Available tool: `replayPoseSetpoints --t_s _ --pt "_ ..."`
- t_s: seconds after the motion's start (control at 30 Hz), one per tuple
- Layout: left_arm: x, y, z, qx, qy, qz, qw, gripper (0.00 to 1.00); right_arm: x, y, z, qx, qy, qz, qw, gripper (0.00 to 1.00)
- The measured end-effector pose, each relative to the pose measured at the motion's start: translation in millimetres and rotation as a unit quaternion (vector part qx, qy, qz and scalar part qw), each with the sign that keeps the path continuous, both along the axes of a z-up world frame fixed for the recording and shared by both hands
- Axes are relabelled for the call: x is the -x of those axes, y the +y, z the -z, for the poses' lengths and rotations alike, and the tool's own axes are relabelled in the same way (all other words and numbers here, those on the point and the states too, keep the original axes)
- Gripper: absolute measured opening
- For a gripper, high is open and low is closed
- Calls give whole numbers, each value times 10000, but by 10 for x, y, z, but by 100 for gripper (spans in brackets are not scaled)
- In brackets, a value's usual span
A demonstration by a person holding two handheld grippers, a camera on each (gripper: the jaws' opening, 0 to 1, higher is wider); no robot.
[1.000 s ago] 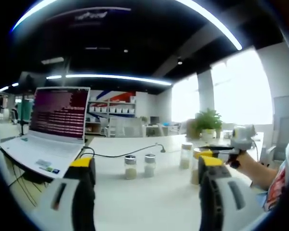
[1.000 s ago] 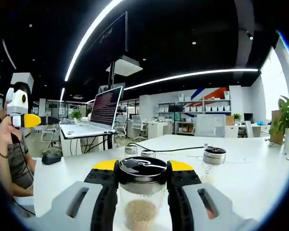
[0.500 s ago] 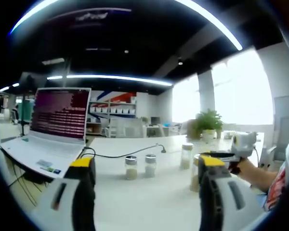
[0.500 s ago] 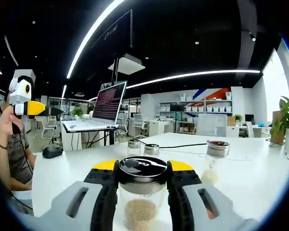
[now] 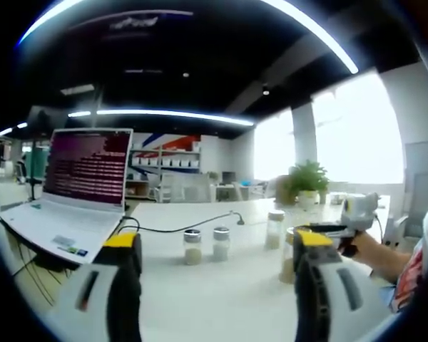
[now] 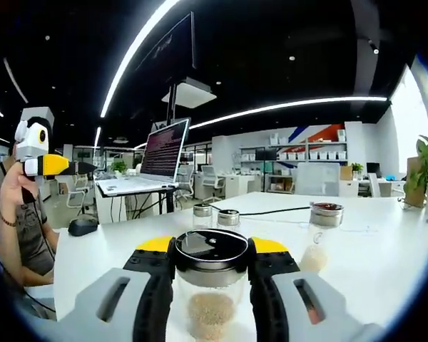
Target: Rotate the seasoning bottle until the label or dispensing opening points toward the visible target arrow and the bottle remains upright within the marked orientation range
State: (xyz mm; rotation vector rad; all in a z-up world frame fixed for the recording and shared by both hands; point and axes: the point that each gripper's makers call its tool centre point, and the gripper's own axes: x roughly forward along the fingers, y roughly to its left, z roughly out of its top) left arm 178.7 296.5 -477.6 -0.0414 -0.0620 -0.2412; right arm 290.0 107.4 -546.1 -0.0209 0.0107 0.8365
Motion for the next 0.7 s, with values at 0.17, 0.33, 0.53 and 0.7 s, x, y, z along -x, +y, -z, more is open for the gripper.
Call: replayPoseSetpoints --t_s 0.17,0.33,0.53,0.7 --pt "-15 6 27 -5 61 3 10000 93 -51 -67 -1 0 66 220 9997 53" --pt "-3 -9 24 -8 71 29 10000 92 -42 -120 -37 12 -8 583 9983 59" --pt "12 -2 21 -20 75 4 10000 92 -17 -104 -72 -129 82 778 9969 61" --pt "16 8 17 -13 71 -3 10000 92 12 -48 -109 -66 -92 797 9968 50"
